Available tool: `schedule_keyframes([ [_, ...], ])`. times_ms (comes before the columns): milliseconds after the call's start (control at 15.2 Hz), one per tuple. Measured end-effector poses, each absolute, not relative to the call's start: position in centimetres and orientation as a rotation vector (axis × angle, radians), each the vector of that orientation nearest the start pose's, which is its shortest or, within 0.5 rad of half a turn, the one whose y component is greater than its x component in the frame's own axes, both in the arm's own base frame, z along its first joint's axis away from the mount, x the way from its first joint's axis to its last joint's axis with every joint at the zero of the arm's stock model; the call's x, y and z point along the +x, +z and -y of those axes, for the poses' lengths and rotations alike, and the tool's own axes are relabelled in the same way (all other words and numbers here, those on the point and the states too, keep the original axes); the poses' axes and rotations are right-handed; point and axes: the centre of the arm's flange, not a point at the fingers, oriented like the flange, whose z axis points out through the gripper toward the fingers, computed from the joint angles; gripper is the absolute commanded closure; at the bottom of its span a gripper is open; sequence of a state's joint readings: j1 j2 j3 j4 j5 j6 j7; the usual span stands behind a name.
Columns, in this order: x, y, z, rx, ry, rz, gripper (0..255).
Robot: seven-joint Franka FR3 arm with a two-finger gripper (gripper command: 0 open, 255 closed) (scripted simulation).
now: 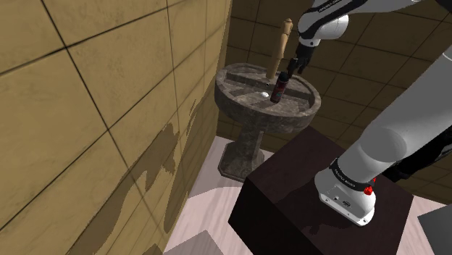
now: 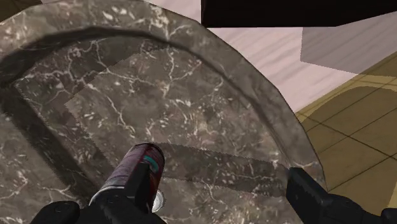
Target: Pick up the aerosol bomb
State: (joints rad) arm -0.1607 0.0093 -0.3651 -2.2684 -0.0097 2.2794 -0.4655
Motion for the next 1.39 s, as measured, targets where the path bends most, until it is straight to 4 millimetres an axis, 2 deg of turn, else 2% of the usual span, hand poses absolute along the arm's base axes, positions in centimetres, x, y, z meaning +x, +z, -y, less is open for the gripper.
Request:
schedule_keyframes([
  [660,51.4,30.5,35.2,-3.165,-0.104,-0.065,0],
  [1188,51.5,26.3,36.0,-3.166,-0.113,-0.061,0],
  [1254,51.5,26.1,36.0,-3.166,-0.113,-0.061,255],
  [1386,51.6,26.1,36.0,-3.166,-0.115,-0.061,255],
])
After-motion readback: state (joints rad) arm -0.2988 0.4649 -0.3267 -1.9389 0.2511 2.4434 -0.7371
